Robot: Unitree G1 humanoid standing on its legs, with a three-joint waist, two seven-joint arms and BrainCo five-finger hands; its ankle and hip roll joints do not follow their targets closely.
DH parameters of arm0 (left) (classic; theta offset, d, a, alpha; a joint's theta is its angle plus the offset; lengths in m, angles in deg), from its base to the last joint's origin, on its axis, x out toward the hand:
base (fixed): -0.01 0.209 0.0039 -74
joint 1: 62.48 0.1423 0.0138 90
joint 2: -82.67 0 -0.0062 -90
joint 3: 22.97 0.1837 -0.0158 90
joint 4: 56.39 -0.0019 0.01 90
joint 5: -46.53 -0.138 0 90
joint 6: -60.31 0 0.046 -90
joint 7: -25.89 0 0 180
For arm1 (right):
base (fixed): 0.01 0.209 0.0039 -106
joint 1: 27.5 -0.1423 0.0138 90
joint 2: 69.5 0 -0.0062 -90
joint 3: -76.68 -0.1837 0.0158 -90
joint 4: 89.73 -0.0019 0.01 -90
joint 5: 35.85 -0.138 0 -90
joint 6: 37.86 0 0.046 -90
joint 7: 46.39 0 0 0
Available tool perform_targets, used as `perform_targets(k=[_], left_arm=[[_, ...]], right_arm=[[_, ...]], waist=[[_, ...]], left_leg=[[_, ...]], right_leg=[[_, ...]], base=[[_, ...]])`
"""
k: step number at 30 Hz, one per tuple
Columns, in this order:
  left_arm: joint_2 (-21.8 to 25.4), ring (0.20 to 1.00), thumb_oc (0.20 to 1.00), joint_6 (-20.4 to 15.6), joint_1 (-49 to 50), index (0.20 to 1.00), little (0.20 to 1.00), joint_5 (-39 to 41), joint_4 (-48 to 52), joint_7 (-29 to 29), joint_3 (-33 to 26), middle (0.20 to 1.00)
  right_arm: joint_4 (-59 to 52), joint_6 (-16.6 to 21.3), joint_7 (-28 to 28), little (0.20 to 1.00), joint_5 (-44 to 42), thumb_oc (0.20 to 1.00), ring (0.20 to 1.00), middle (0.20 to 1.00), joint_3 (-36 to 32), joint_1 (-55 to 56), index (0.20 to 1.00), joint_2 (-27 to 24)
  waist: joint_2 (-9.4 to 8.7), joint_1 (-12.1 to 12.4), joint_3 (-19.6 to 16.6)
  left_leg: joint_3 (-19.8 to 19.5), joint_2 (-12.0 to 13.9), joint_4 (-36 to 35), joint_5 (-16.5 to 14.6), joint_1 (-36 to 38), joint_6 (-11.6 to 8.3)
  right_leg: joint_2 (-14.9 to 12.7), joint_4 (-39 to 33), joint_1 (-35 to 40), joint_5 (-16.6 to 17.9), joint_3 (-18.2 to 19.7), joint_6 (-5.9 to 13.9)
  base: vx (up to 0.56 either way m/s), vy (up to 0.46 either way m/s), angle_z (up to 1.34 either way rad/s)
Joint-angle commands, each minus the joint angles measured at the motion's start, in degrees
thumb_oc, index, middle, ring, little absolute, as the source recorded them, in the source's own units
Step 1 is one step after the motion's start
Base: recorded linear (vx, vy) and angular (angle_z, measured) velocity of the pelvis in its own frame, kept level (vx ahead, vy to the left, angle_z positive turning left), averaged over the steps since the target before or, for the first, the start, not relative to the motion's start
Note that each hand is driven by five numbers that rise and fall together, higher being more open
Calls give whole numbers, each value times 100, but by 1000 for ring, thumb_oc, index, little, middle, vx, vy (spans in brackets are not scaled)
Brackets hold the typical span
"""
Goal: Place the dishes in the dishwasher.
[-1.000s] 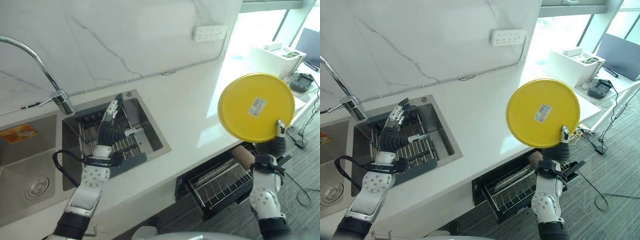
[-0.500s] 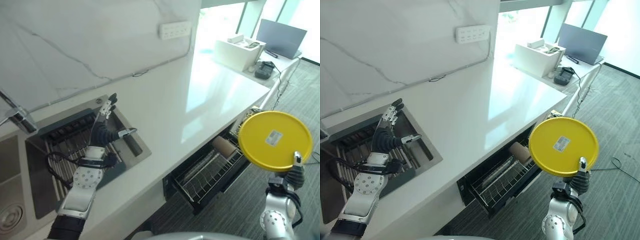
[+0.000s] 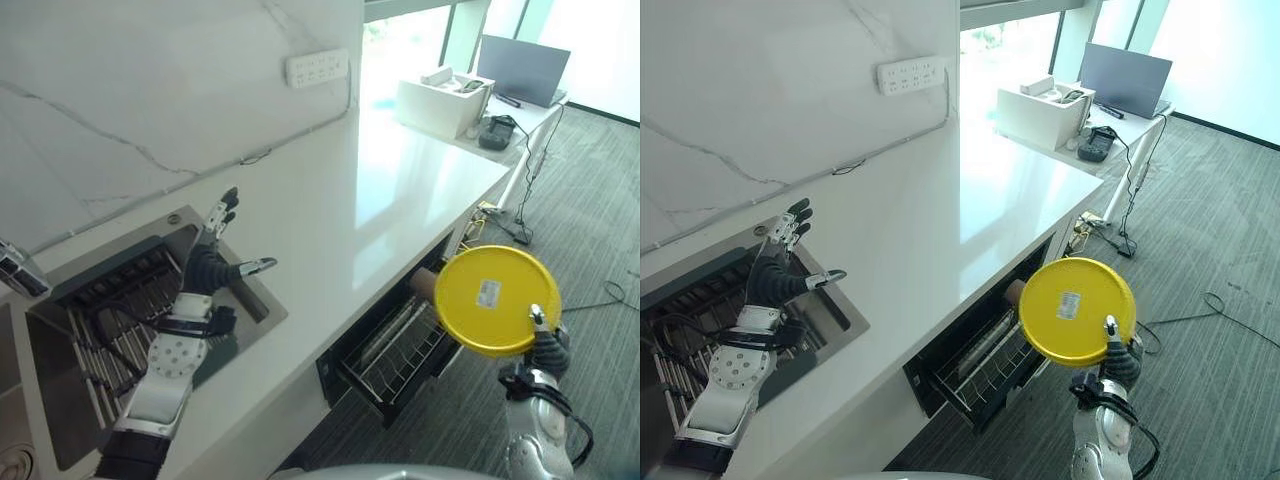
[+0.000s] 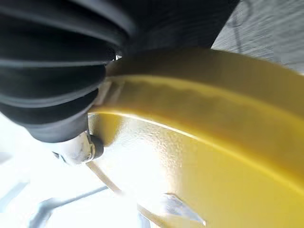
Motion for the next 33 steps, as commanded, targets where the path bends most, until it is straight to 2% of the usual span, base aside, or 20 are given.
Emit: perform_targets(k=[1, 6, 8, 12, 14, 18, 21, 23, 29, 33], left_arm=[[184, 1000, 1000, -339, -274, 1000, 1000, -71, 153, 98, -165, 1000], [212, 1000, 1000, -354, -222, 1000, 1000, 15, 168, 269, -254, 1000], [239, 1000, 1000, -355, -261, 1000, 1000, 49, 164, 324, -252, 1000], [255, 1000, 1000, -364, -258, 1000, 1000, 60, 176, 378, -271, 1000], [304, 1000, 1000, -395, -273, 1000, 1000, 86, 145, 406, -268, 1000], [450, 1000, 1000, -367, -296, 1000, 1000, 167, 163, 432, -262, 1000], [524, 1000, 1000, -326, -364, 1000, 1000, 196, 165, 410, -156, 1000], [617, 1000, 1000, -315, -412, 1000, 1000, 250, 174, 395, -45, 1000], [790, 1000, 1000, -323, -529, 1000, 1000, 329, 137, 307, 270, 1000], [961, 1000, 1000, -313, -593, 1000, 1000, 427, 143, 446, 590, 1000]], right_arm=[[-690, 277, -290, 200, 1166, 200, 200, 200, -221, -443, 200, -424], [-725, 257, -246, 200, 2407, 200, 200, 200, -179, -429, 200, -926], [-776, 142, -264, 200, 3107, 200, 200, 200, -75, -480, 200, -1332], [-754, 128, -160, 200, 3465, 200, 200, 200, -48, -486, 200, -1615], [-737, 209, 26, 200, 3958, 200, 200, 200, 43, -497, 200, -1863], [-878, 399, 624, 200, 4479, 200, 200, 200, 276, -573, 200, -2493], [-941, 514, 871, 200, 4769, 200, 200, 200, 503, -728, 200, -2869], [-1061, 687, 1084, 200, 4993, 200, 200, 200, 716, -895, 200, -3315], [-1304, 1170, 1357, 200, 5728, 200, 200, 200, 1428, -1411, 200, -4134], [-1547, 1331, 1354, 200, 6178, 200, 200, 200, 2041, -1806, 200, -4552]], waist=[[73, 125, -68], [26, 142, -73], [-18, 157, -89], [-41, 167, -108], [-59, 184, -113], [-109, 226, -142], [-132, 268, -154], [-157, 312, -164], [-212, 440, -184], [-265, 558, -196]], left_leg=[[-428, 284, -2, -781, 260, -222], [-402, 296, -2, -799, 283, -225], [-416, 297, -2, -806, 297, -220], [-435, 298, -2, -809, 295, -215], [-450, 298, -2, -809, 291, -218], [-444, 305, -2, -797, 280, -241], [-464, 309, -2, -787, 277, -254], [-490, 312, -2, -773, 269, -257], [-590, 301, -2, -762, 274, -248], [-651, 303, -2, -758, 272, -240]], right_leg=[[-445, 284, -153, 6, -621, 313], [-473, 328, -156, -7, -637, 341], [-459, 347, -152, -24, -597, 345], [-433, 375, -144, -58, -539, 340], [-437, 363, -129, -54, -545, 347], [-458, 278, -95, 2, -588, 374], [-463, 253, -84, 27, -622, 377], [-465, 257, -81, 28, -644, 375], [-451, 297, -42, -14, -677, 360], [-433, 322, -2, -55, -713, 347]], base=[[0, 0, 0], [-13, 3, 0], [0, 0, 0], [0, -5, -2], [-7, -20, -5], [-9, -22, -1], [0, 0, 0], [0, 0, 0], [5, -6, 1], [41, -15, 5]])
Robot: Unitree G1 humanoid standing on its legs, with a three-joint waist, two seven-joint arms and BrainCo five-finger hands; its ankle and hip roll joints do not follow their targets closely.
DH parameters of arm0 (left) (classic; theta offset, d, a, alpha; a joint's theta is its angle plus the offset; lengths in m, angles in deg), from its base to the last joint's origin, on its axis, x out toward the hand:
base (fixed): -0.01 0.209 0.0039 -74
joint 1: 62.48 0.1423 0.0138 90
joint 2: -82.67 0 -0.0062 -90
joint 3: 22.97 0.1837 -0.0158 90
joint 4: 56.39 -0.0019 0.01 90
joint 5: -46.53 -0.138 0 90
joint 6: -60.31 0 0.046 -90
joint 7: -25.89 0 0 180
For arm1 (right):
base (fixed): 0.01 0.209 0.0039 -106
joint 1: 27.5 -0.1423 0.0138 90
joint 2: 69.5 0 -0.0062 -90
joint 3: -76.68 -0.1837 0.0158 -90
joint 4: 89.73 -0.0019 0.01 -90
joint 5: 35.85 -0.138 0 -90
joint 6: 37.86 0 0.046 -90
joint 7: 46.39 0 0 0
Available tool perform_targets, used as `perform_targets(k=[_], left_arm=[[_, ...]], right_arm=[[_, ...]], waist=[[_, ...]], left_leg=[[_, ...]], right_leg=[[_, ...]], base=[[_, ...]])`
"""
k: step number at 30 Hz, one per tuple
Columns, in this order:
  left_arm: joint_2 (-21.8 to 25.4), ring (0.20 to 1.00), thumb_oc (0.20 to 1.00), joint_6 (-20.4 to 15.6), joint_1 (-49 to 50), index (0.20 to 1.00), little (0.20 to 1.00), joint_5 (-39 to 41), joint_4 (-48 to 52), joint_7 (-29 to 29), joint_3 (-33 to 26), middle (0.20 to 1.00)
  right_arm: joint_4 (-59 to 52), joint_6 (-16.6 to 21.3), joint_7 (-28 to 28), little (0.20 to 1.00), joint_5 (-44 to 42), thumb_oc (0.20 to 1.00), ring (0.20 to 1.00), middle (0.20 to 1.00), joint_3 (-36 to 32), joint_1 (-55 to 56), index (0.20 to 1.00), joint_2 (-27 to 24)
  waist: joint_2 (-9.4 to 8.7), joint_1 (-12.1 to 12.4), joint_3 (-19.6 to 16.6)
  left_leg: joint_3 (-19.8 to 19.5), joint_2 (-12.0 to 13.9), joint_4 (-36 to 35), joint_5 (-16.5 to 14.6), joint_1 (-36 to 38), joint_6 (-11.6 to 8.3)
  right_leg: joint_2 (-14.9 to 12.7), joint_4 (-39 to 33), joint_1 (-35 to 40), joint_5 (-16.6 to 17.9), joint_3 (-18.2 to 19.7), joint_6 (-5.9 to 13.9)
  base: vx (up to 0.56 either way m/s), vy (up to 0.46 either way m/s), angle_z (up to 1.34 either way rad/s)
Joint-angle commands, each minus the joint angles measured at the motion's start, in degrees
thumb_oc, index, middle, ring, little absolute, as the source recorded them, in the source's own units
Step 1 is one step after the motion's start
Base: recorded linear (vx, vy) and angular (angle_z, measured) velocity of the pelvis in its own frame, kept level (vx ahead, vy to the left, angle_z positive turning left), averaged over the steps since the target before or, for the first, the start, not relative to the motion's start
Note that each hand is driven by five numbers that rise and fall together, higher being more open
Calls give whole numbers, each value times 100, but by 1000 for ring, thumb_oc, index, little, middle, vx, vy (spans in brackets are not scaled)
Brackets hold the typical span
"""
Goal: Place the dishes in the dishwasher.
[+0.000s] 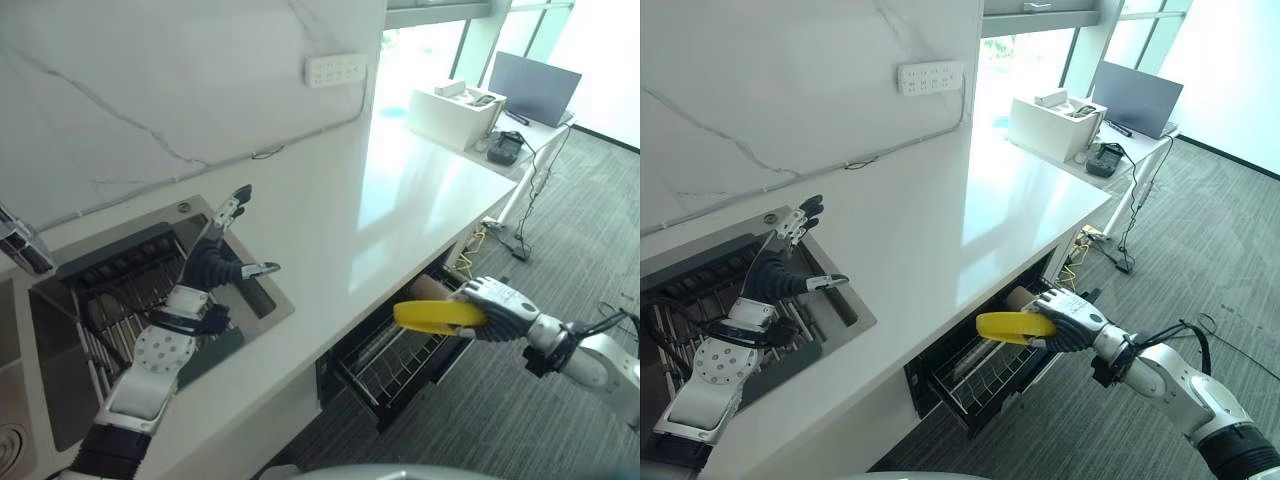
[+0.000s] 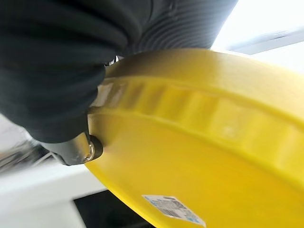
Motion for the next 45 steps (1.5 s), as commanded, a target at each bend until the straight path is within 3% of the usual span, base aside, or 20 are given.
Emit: perform_targets(k=[1, 9, 14, 18, 21, 23, 29, 35, 45], left_arm=[[288, 1000, 1000, -274, -565, 1000, 1000, 277, -47, 90, 535, 1000], [698, 1000, 1000, -416, -799, 1000, 1000, 192, 22, 320, 1173, 1000], [829, 1000, 1000, -397, -985, 1000, 1000, 101, 46, 132, 1366, 1000], [923, 1000, 1000, -497, -1155, 1000, 1000, 35, -173, 98, 1464, 1000], [946, 1000, 1000, -709, -1328, 1000, 1000, -43, -375, 119, 1649, 1000], [1140, 1000, 1000, -926, -1923, 1000, 1000, -50, -594, -158, 1941, 1000], [1139, 1000, 1000, -1016, -2245, 1000, 1000, -224, -734, -584, 2047, 1000], [1052, 1000, 1000, -1071, -2677, 1000, 1000, -382, -862, -901, 2232, 1000], [952, 1000, 1000, -1030, -2927, 1000, 1000, -632, -1056, -1216, 2313, 1000]], right_arm=[[-275, 320, -176, 200, 81, 200, 200, 200, 180, -602, 200, -211], [-260, 544, -372, 200, 736, 200, 200, 200, 1520, -1557, 200, -359], [212, 363, -634, 200, 924, 200, 200, 200, 2331, -2163, 200, -160], [795, 120, -1096, 200, 902, 200, 200, 200, 2629, -2452, 200, 98], [1384, -241, -1504, 200, 871, 200, 200, 200, 2873, -2758, 200, 297], [1855, -343, -1994, 200, 751, 200, 200, 200, 3149, -3359, 200, 122], [2034, -425, -2145, 200, 554, 200, 200, 200, 3248, -3731, 200, -90], [2580, -557, -2072, 200, 590, 200, 200, 200, 3391, -4143, 200, 229], [3346, -511, -2342, 200, 925, 200, 200, 200, 3213, -4181, 200, 379]], waist=[[66, 199, -194], [71, 416, -139], [63, 635, 68], [21, 757, 363], [37, 869, 516], [88, 910, 907], [280, 797, 1314], [423, 764, 1540], [523, 672, 1676]], left_leg=[[-667, 283, 20, -742, 192, -240], [-622, 259, 210, -787, 246, -193], [-742, 237, 787, -954, -20, -192], [-976, 279, 1253, -1065, -331, -223], [-1082, 182, 1175, -1024, -493, -227], [-1230, 85, 1292, -941, -948, -248], [-1408, -67, 1714, -1001, -1460, -211], [-1476, -178, 2211, -1164, -1934, -137], [-1272, -92, 3505, -1679, -2751, -6]], right_leg=[[-446, 342, -71, -85, -725, 343], [-528, 547, -40, -181, -906, 346], [-559, 1022, -145, -369, -1211, 276], [-514, 1300, -327, -468, -1240, 186], [-442, 1087, -329, -399, -1216, 177], [-475, 1115, -691, -326, -1262, 147], [-564, 1492, -1263, -416, -1111, 27], [-665, 2066, -1852, -531, -1035, -62], [-1000, 3759, -2973, -988, -885, -228]], base=[[51, -21, 11], [62, -3, 3], [54, -30, 3], [56, -126, 7], [-27, -138, 4], [-363, -124, 12], [-160, 26, -4], [-137, 29, -5], [-90, 26, -1]])
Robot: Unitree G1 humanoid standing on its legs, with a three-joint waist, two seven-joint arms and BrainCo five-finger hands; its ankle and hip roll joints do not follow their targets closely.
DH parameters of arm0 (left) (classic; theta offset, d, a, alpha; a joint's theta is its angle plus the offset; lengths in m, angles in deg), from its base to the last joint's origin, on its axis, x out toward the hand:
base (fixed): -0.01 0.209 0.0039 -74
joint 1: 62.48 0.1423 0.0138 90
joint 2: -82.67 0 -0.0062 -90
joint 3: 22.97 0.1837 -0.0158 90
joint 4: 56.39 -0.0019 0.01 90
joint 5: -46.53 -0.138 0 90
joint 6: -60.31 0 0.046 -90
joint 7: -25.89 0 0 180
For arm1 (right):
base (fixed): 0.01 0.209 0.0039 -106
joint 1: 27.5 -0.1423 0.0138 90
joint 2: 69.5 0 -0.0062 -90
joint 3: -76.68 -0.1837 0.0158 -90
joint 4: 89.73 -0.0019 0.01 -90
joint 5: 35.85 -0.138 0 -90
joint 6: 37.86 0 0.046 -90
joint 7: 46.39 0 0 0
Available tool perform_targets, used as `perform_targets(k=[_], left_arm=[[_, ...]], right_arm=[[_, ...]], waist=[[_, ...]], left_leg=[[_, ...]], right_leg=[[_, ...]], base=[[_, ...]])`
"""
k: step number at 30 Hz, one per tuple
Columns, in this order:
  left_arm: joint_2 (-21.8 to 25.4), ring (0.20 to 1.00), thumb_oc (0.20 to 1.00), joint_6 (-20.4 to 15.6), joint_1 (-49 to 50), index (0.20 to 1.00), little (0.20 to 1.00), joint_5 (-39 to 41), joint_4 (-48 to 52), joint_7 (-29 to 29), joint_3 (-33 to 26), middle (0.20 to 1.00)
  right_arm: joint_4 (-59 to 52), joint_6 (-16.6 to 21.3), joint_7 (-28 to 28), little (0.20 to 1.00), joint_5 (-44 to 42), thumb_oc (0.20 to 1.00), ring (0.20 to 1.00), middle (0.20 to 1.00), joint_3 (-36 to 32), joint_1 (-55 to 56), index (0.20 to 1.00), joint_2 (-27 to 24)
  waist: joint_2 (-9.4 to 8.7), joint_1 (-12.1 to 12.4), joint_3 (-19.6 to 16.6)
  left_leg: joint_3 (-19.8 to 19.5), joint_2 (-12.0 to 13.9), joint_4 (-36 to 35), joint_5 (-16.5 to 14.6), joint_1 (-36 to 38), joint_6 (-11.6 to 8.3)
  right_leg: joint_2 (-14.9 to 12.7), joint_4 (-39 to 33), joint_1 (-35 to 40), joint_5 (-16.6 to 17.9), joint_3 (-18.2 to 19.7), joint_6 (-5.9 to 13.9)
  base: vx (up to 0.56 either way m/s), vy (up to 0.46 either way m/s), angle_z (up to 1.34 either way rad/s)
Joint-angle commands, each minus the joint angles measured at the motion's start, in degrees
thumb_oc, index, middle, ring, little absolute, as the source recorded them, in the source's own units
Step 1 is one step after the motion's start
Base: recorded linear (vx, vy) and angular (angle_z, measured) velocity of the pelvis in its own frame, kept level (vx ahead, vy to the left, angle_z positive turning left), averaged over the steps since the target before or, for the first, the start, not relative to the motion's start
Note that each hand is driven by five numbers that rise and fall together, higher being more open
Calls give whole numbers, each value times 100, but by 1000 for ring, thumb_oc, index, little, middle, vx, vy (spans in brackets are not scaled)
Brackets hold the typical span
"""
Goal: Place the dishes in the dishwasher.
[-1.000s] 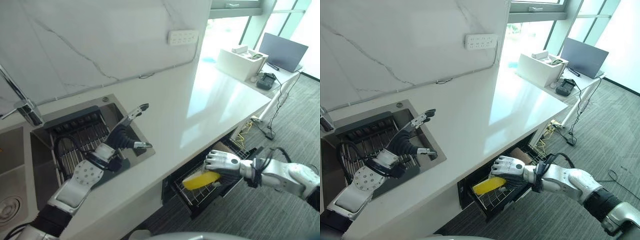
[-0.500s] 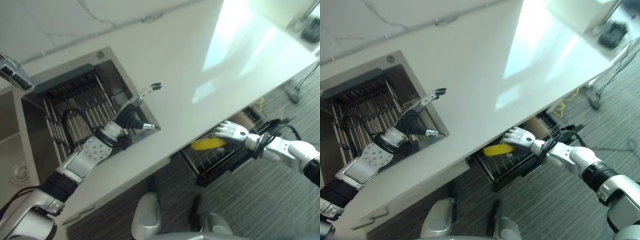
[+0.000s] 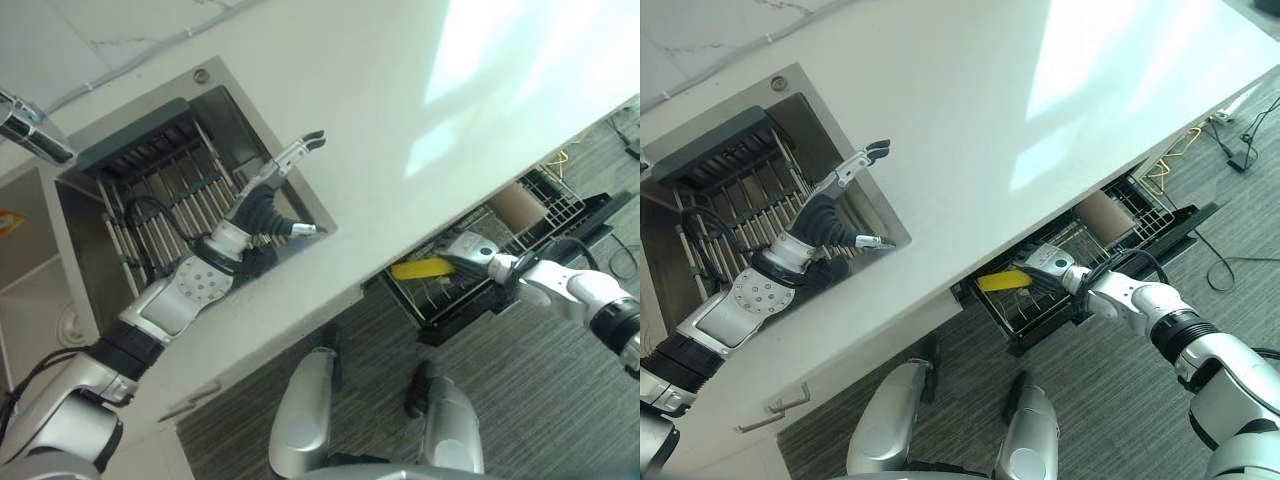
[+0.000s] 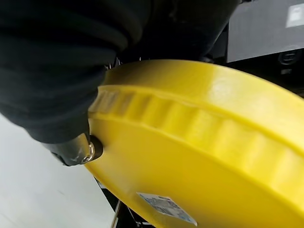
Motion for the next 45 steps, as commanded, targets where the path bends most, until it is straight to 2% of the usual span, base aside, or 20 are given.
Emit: perform_targets(k=[1, 8, 12, 19, 21, 27, 31, 38, 45], left_arm=[[-239, 1000, 1000, -294, 0, 1000, 1000, -139, -64, -314, -74, 1000], [-272, 1000, 1000, -253, 74, 1000, 1000, -102, -104, -374, -175, 1000], [-220, 1000, 1000, -194, 127, 1000, 1000, 30, -77, -251, -239, 1000], [-73, 1000, 1000, -146, -70, 1000, 1000, 172, -64, -252, -282, 1000], [-76, 1000, 1000, -110, -83, 1000, 1000, 204, -37, -210, -305, 1000], [-117, 1000, 1000, -115, -254, 1000, 1000, 289, 31, -118, -170, 1000], [-61, 1000, 1000, -128, -514, 1000, 1000, 328, 141, -183, -48, 1000], [-147, 1000, 1000, -39, -594, 1000, 1000, 253, 386, -212, -8, 1000], [-43, 1000, 1000, -77, -641, 1000, 1000, 226, 532, -347, -3, 1000]], right_arm=[[21, -94, -395, 200, -145, 200, 200, 200, -154, -285, 200, 10], [524, -590, -1139, 200, -398, 200, 200, 200, -667, -301, 200, -12], [488, -711, -1244, 200, -609, 200, 200, 200, -940, -322, 200, -107], [488, -1254, -1372, 200, -871, 200, 200, 200, -779, -1291, 200, -185], [499, -1269, -1218, 200, -893, 200, 200, 200, -724, -1424, 200, -157], [1178, -936, -1124, 200, -1054, 200, 200, 200, -350, -1878, 200, 251], [1482, -1105, -1281, 200, -1181, 200, 200, 200, -124, -2362, 200, 556], [1824, -1251, -1697, 200, -1169, 200, 200, 200, -290, -2598, 200, 895], [2015, -1466, -2127, 200, -816, 200, 200, 200, -218, -2835, 200, 1038]], waist=[[-61, 34, -391], [6, -84, -403], [8, -132, -406], [146, -134, -288], [156, -114, -279], [263, 36, -211], [352, 131, -105], [460, 220, -25], [558, 286, 48]], left_leg=[[-409, 42, 392, -632, -200, -123], [-457, 69, 1038, -906, -557, -64], [-433, 86, 1133, -953, -580, -53], [-401, 65, 1079, -870, -793, -49], [-399, 64, 1098, -875, -820, -52], [-441, -7, 936, -774, -880, -38], [-415, -71, 842, -702, -989, -50], [-442, -192, 976, -753, -1184, -19], [-443, -210, 916, -667, -1277, -17]], right_leg=[[-111, -13, -182, 300, -266, -52], [-161, 838, -777, 22, 24, -108], [-217, 988, -894, 16, 106, -67], [-214, 1072, -1305, 120, 261, 5], [-224, 1096, -1331, 113, 259, 6], [-218, 1018, -1437, 180, 251, 18], [-224, 921, -1532, 261, 218, 29], [-231, 1088, -1731, 210, 236, -12], [-219, 1107, -1811, 213, 235, -39]], base=[[-85, 43, -6], [-25, 50, -3], [28, 19, -8], [-63, 12, -2], [-15, 2, -2], [-7, 3, 0], [-34, 23, 5], [14, 35, 3], [-21, 9, 0]])
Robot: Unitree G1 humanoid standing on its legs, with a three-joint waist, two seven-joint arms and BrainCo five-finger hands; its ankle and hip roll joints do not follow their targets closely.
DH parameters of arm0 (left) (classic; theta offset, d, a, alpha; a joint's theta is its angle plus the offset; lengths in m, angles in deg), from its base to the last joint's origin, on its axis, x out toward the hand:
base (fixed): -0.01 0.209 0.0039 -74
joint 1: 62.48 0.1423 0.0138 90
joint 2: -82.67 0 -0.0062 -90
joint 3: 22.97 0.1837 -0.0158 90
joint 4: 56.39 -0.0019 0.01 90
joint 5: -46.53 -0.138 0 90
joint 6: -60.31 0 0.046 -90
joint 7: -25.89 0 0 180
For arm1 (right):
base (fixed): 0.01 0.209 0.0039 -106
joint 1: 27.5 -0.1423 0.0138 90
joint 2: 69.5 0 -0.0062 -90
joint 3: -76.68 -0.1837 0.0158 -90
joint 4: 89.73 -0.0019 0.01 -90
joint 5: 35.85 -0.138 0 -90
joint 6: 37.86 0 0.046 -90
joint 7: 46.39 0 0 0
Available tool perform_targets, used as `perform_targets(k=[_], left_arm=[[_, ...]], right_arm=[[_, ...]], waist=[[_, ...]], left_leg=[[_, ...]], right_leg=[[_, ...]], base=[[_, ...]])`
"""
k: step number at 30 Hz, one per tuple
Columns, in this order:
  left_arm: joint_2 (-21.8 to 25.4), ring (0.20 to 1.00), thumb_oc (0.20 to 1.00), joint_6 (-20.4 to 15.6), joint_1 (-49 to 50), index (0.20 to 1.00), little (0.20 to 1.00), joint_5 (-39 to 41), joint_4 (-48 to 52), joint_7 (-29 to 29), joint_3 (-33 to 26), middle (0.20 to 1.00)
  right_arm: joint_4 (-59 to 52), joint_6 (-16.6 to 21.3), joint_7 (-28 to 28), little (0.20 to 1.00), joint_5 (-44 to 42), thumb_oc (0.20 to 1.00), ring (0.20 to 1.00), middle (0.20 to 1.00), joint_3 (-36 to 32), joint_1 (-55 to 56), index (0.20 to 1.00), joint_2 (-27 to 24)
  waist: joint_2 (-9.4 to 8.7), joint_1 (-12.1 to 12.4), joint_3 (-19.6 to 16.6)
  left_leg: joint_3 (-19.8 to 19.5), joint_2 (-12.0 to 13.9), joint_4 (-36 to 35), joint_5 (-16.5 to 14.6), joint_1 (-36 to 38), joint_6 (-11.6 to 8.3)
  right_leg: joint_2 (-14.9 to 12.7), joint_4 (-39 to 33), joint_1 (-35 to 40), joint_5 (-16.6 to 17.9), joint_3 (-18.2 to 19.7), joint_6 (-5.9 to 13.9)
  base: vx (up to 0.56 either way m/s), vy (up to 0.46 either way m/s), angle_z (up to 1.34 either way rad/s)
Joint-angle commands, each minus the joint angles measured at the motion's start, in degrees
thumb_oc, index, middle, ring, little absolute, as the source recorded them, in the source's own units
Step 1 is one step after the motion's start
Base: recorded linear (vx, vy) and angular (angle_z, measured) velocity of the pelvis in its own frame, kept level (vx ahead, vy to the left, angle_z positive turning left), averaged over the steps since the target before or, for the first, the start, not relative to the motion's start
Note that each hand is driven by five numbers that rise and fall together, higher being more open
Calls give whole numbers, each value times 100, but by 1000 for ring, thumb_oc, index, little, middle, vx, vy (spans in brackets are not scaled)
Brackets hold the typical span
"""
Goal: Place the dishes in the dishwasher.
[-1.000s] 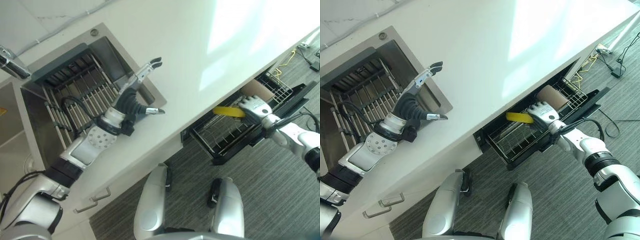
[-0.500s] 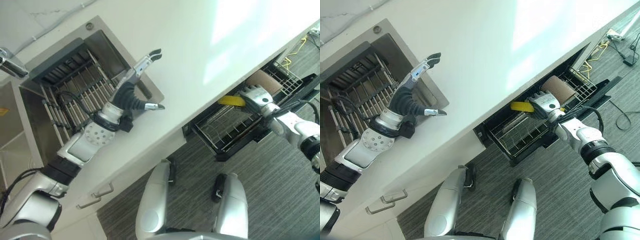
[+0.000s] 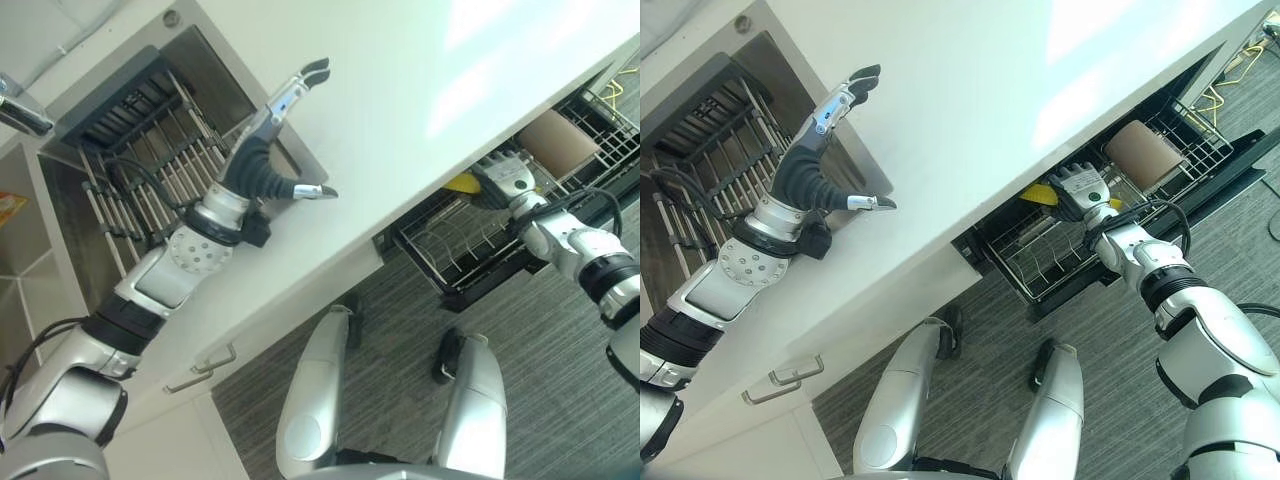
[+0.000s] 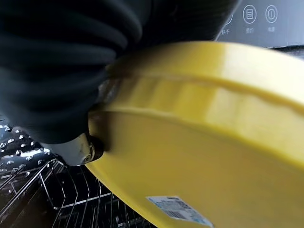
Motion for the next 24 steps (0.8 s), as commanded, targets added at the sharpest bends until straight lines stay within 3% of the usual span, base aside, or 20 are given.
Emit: perform_targets(k=[1, 6, 10, 11, 14, 15, 17, 22, 24], left_arm=[[-84, 1000, 1000, -86, 154, 1000, 1000, -17, 124, -85, 193, 1000], [-54, 1000, 1000, -123, 155, 1000, 1000, -29, 156, -107, 213, 1000], [-13, 1000, 1000, -166, 80, 1000, 1000, -79, 160, -322, 333, 1000], [15, 1000, 1000, -197, 14, 1000, 1000, -51, 97, -354, 413, 1000], [57, 1000, 1000, -236, -68, 1000, 1000, -32, 56, -411, 501, 1000], [71, 1000, 1000, -244, -78, 1000, 1000, -35, 49, -438, 523, 1000], [122, 1000, 1000, -286, -122, 1000, 1000, -27, 33, -486, 548, 1000], [209, 1000, 1000, -367, -173, 1000, 1000, -28, -30, -491, 595, 1000], [244, 1000, 1000, -413, -213, 1000, 1000, -18, -95, -441, 627, 1000]], right_arm=[[211, -149, -512, 200, -55, 200, 200, 200, -297, -1338, 200, 378], [261, -399, -596, 200, 535, 200, 200, 200, -156, -1304, 200, 436], [345, -724, -1207, 200, 1061, 200, 200, 200, 73, -1260, 200, 438], [399, -825, -1319, 200, 1325, 200, 200, 200, 104, -1259, 200, 468], [475, -913, -1464, 200, 1535, 200, 200, 200, 238, -1291, 200, 451], [483, -922, -1478, 200, 1571, 200, 200, 200, 290, -1309, 200, 444], [478, -885, -1537, 200, 1779, 200, 200, 200, 404, -1368, 200, 410], [353, -148, -1305, 200, 2054, 200, 200, 200, 751, -1416, 200, 240], [353, 392, -930, 200, 1934, 200, 200, 200, 957, -1438, 200, 186]], waist=[[13, 255, -161], [39, 260, -128], [75, 256, -116], [80, 257, -114], [101, 269, -113], [95, 272, -113], [98, 279, -99], [37, 303, -113], [-6, 330, -138]], left_leg=[[-416, -132, -314, -391, 193, -73], [-375, -124, -301, -382, 132, -51], [-332, -116, -307, -371, 72, -19], [-348, -111, -197, -569, 95, -52], [-300, -97, -291, -345, -16, -18], [-327, -97, -179, -544, 2, -53], [-320, -81, -187, -523, -39, -55], [-319, -56, -172, -492, -114, -58], [-321, -49, -146, -499, -143, -55]], right_leg=[[-37, -366, -185, 576, -220, 25], [-64, -361, -250, 602, -215, 26], [-92, -370, -310, 632, -214, 32], [-108, -245, -296, 456, -164, 102], [-136, -357, -379, 658, -217, 44], [-130, -232, -371, 473, -159, 110], [-128, -226, -410, 478, -155, 107], [-167, -220, -464, 508, -198, 108], [-185, -216, -476, 507, -225, 97]], base=[[0, 0, 0], [-43, 14, 0], [-35, 17, 0], [0, 0, 0], [-74, 2, 1], [0, 0, 0], [-27, -7, -1], [-22, -25, -1], [6, -44, 1]])
